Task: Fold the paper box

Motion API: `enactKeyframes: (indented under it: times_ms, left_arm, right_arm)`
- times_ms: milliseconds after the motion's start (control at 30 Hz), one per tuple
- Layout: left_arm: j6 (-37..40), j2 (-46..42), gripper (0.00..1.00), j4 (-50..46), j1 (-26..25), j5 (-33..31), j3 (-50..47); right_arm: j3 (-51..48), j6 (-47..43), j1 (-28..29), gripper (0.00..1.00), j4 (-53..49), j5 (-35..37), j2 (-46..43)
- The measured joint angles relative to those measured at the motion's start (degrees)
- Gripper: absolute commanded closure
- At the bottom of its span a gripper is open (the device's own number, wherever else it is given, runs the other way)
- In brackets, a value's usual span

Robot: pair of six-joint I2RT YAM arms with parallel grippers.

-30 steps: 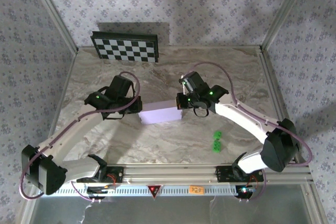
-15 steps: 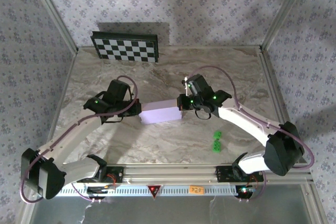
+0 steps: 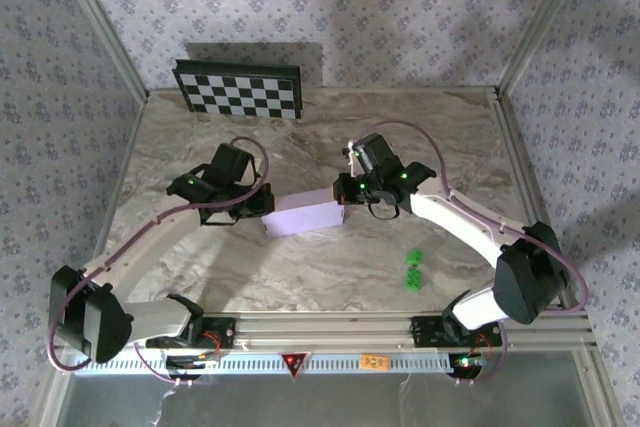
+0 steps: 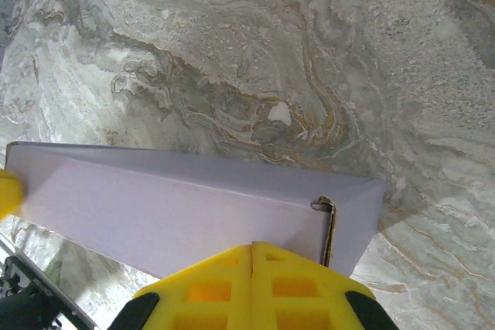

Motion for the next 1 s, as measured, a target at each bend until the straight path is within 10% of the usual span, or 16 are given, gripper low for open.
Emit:
enactKeyframes:
  times_ms: [400,667,1000]
  left_arm:
    - [0.7,-3.8,0.99,6.2,-0.1,-0.3,-5.6]
    - [1.0,-4.8,0.69,3.0,0.0,-1.6,-2.7]
    - [0.2,-9.9,0.31,0.3,4.9,-3.5,-0.9]
  right_arm:
    - [-4.7,0.1,-0.9,1.0,5.0,-1.7,-2.6]
    - [-2.7,0.0,-1.8,0.92,4.1,-4.4,-1.4]
    - [3.4,-1.8,-6.8,0.54,-0.3,-7.9,-1.2]
